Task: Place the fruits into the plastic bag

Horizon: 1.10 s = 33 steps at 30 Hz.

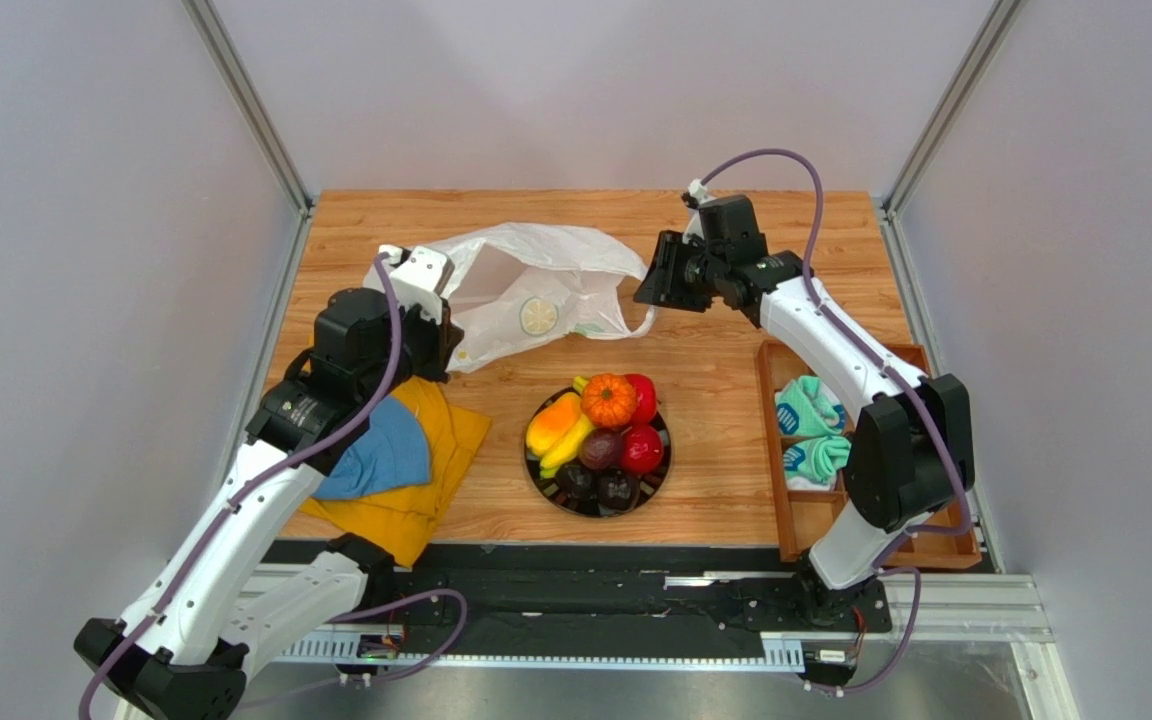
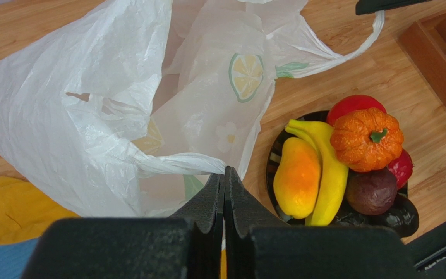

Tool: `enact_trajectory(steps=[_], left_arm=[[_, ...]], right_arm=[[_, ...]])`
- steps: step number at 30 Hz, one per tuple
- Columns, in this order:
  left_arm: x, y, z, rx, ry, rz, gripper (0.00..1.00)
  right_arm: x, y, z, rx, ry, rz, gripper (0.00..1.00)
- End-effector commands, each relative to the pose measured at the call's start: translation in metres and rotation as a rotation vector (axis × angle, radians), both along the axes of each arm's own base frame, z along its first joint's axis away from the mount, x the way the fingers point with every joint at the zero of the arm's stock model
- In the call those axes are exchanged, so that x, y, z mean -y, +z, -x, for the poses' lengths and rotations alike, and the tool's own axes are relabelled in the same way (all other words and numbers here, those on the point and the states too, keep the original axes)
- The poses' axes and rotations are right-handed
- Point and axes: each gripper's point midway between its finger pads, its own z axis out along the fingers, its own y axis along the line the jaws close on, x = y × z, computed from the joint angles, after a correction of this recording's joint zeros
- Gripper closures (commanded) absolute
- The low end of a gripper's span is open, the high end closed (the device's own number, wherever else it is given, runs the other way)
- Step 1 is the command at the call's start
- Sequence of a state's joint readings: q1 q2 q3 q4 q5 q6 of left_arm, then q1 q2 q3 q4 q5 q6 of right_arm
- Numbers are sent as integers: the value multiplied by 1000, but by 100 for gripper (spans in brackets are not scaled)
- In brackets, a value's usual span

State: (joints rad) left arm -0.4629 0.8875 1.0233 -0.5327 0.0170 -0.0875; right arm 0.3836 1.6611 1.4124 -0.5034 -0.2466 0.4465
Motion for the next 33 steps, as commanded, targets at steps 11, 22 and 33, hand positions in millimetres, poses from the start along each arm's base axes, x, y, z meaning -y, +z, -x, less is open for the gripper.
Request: enact_trajectory(steps=[11, 22, 33], left_arm=[[-7, 11, -4, 61, 44, 5, 100], [-7, 10, -4, 54, 43, 5, 100], [-10, 8, -4, 52, 53, -6, 100]], right_arm=[[30, 65, 29, 259, -62, 139, 12], [-18, 48, 125, 279, 61, 241, 10], [-37, 6, 149, 236, 130, 535, 3]])
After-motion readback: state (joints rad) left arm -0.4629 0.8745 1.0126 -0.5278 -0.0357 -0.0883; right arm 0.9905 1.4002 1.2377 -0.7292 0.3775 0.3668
